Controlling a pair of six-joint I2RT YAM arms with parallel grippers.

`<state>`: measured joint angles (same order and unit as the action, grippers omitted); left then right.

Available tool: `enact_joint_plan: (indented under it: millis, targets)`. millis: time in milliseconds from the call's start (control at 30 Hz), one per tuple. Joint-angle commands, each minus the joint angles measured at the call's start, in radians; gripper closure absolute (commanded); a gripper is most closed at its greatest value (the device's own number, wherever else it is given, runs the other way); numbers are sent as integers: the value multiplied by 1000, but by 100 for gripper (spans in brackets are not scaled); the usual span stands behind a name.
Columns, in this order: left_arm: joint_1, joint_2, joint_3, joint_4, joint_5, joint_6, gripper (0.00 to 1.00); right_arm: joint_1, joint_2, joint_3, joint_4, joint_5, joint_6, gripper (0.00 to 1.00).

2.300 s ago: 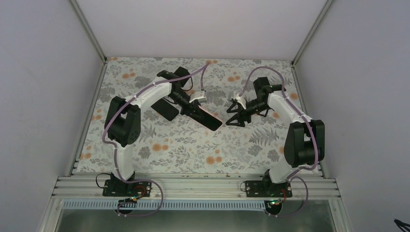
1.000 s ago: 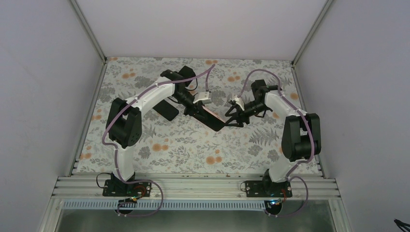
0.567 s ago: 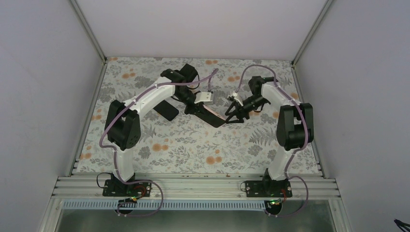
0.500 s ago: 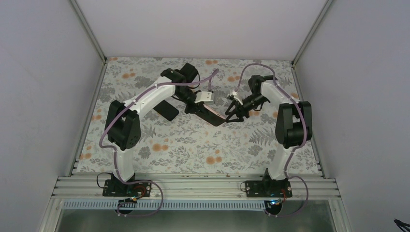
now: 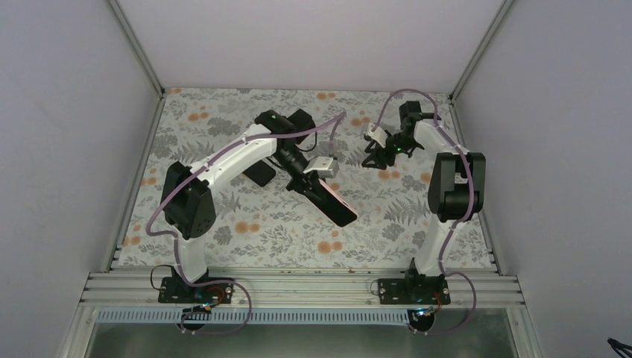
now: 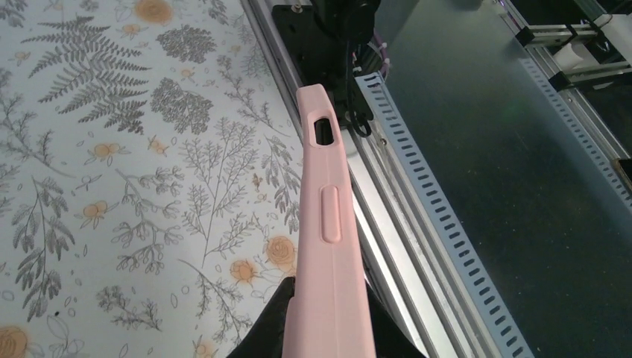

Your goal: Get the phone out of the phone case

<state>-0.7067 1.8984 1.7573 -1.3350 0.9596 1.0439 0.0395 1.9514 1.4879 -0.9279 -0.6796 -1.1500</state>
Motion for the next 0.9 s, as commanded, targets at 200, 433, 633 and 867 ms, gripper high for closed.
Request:
enact_joint_plan:
  millis: [200, 433, 633, 867]
  targets:
    - [77, 17, 17, 72, 1, 8, 98, 54, -366, -254, -162, -72, -93, 29]
    - [79, 84, 66, 64, -20, 12, 98, 164, -523, -333, -176, -151, 24, 27]
    - [80, 77, 69, 71, -20, 2, 98, 183, -522, -363, -122, -146, 61, 30]
    - [81, 61, 55, 81, -22, -6, 98, 186, -532, -385, -108, -148, 72, 32]
